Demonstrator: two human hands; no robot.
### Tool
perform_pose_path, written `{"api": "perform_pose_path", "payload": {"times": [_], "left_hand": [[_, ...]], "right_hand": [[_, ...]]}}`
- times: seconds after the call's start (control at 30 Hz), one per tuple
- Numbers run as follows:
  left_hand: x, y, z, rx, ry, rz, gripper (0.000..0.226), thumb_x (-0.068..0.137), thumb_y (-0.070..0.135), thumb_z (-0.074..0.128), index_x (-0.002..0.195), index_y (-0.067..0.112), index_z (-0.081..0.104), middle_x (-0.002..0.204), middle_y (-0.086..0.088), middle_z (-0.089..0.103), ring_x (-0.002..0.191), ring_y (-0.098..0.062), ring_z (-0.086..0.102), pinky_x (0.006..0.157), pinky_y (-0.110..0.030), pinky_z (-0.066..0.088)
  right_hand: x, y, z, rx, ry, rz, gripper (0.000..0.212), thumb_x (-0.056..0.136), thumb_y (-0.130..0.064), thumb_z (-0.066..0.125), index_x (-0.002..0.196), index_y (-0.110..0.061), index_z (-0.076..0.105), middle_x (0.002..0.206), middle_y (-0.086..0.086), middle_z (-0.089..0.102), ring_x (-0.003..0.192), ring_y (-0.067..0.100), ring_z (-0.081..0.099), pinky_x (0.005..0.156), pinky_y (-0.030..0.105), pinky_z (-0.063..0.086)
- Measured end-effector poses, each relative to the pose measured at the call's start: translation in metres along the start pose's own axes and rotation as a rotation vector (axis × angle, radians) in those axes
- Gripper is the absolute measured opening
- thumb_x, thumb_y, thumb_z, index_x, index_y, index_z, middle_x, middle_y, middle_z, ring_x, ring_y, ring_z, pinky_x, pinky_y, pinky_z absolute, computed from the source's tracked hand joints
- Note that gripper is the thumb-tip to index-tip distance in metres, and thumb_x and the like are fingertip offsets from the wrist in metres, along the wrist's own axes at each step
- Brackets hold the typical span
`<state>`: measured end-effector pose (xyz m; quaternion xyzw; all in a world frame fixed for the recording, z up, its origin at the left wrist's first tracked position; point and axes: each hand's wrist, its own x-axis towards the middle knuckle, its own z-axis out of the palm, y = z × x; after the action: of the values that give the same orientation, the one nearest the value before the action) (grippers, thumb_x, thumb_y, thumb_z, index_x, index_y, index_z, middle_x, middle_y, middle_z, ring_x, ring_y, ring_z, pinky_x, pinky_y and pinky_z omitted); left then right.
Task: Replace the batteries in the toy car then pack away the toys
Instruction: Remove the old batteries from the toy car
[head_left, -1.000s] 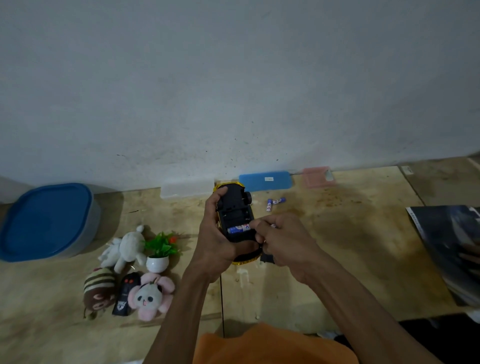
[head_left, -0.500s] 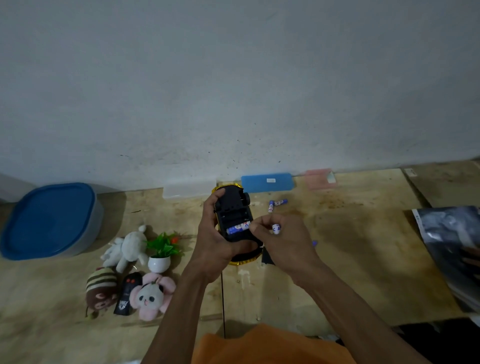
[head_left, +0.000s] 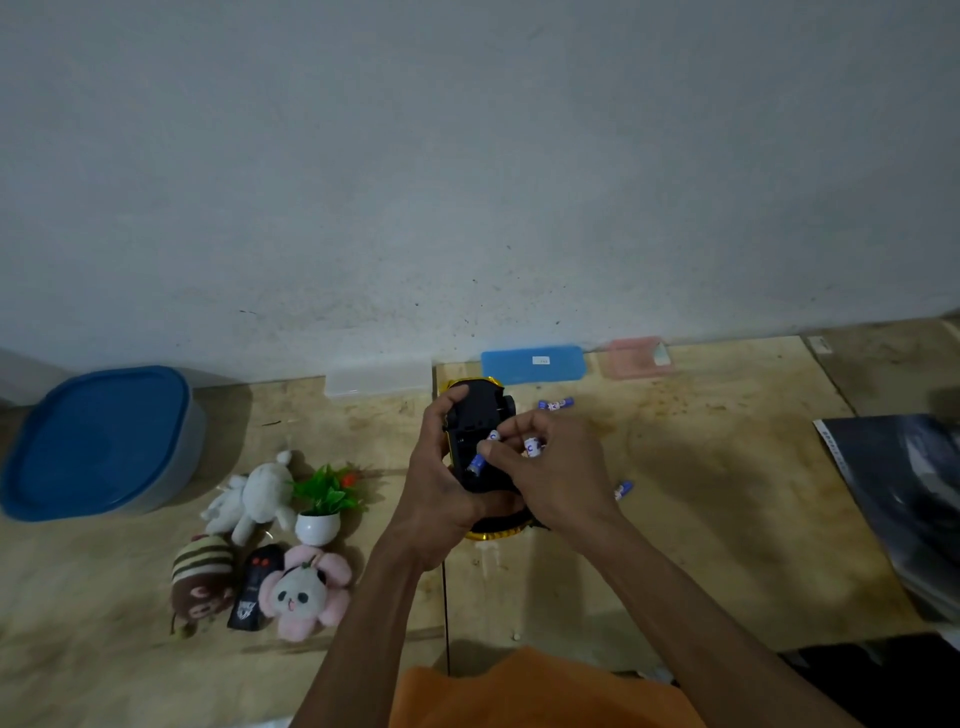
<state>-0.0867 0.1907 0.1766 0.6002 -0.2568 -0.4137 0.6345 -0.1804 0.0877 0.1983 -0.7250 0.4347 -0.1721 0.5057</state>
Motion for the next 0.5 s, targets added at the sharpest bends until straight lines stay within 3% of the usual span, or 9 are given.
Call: {"api": "perform_pose_path", "payload": {"times": [0.07,0.23,0.33,0.43,0.5], "left_hand": [[0.000,-0.002,0.001,0.001,0.005,-0.001,0.109,0.060,-0.026,0.081,0.143,0.030,0.038,0.135,0.001,0.059,0.109,-0.022,0.070,0.081,-0.037,0.061],[0.001,-0.006,-0.001,0.017,0.009,0.013,0.107,0.060,-0.025,0.082,0.144,0.025,0.039,0.131,0.013,0.061,0.113,-0.014,0.068,0.083,-0.030,0.059],[0.002,-0.004,-0.001,0.051,0.011,0.036,0.103,0.061,-0.022,0.083,0.144,0.020,0.039,0.129,0.016,0.062,0.115,-0.007,0.066,0.087,-0.022,0.055],[0.004,-0.003,-0.001,0.072,0.009,0.062,0.104,0.060,-0.021,0.084,0.144,0.019,0.037,0.133,0.009,0.059,0.115,-0.006,0.066,0.088,-0.018,0.054],[0.004,-0.005,-0.003,0.069,-0.001,0.060,0.105,0.060,-0.020,0.085,0.144,0.022,0.038,0.133,0.014,0.060,0.116,-0.010,0.066,0.089,-0.023,0.055]], "right_hand": [[0.000,-0.001,0.003,-0.054,0.012,0.006,0.016,0.078,-0.029,0.082,0.089,-0.020,0.074,0.080,-0.011,0.073,0.072,0.000,0.067,0.063,0.018,0.054],[0.001,-0.006,0.008,-0.181,0.008,-0.037,0.020,0.078,-0.032,0.080,0.091,-0.017,0.077,0.086,-0.004,0.074,0.075,0.008,0.068,0.069,0.030,0.057],[0.003,-0.009,0.010,-0.197,0.009,-0.021,0.024,0.076,-0.034,0.082,0.090,-0.016,0.077,0.090,-0.002,0.073,0.079,0.010,0.067,0.065,0.024,0.053],[0.007,-0.012,0.012,-0.119,0.011,0.048,0.025,0.071,-0.033,0.086,0.088,-0.018,0.073,0.090,-0.002,0.073,0.082,0.012,0.068,0.062,0.018,0.050],[0.008,-0.014,0.012,0.001,-0.027,0.123,0.025,0.069,-0.027,0.088,0.085,-0.020,0.070,0.088,-0.001,0.073,0.081,0.014,0.070,0.066,0.023,0.057]]}}
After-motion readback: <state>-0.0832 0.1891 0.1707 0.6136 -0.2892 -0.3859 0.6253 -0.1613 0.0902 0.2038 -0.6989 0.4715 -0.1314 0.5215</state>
